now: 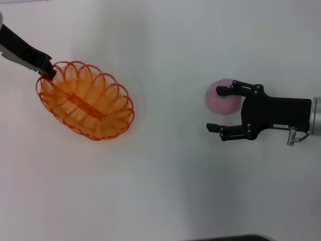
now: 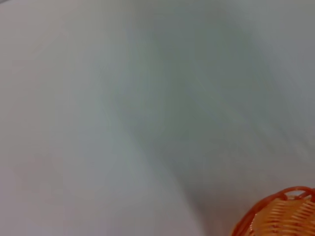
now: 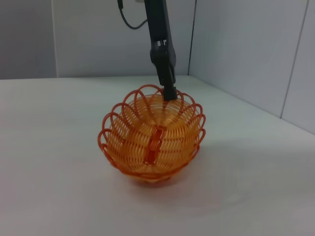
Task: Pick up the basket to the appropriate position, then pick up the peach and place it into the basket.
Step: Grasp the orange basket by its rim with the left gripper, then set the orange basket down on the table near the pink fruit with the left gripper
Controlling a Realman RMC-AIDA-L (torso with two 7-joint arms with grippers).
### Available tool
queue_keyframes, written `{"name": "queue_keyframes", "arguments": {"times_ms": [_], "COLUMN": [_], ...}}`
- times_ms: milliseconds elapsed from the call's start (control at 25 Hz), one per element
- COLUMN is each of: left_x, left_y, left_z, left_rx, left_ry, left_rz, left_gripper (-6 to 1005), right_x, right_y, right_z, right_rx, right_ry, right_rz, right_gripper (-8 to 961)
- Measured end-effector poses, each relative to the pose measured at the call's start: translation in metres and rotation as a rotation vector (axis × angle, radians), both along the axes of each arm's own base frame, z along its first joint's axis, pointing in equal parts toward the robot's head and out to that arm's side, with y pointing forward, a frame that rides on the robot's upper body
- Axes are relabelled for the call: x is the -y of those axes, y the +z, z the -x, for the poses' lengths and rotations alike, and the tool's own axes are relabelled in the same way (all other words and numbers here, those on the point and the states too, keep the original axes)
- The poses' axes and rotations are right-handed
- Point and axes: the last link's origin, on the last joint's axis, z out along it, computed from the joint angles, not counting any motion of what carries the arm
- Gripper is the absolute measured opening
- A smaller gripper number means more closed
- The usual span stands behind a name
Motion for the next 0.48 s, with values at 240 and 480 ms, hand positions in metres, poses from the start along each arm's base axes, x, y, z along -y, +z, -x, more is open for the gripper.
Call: {"name": "queue_keyframes", "arguments": {"times_ms": [240,480], "left_x": [0.005,0.018], "left_y": [0.007,0.005], "left_z": [0.002,0.013], "left_rx": [0.089,0.174], "left_ry": [0.077,0.163], "left_rz": [-0.006,0.006], "left_gripper": [64,64], "right_x": [-0.001,-0.001], "right_y": [0.0,0.0], "right_z": [0.0,0.0], "right_rx": [0.0,-0.002], "right_ry": [0.001,0.0], "right_rz": [-0.001,-0.003], "right_gripper": [952,954]}}
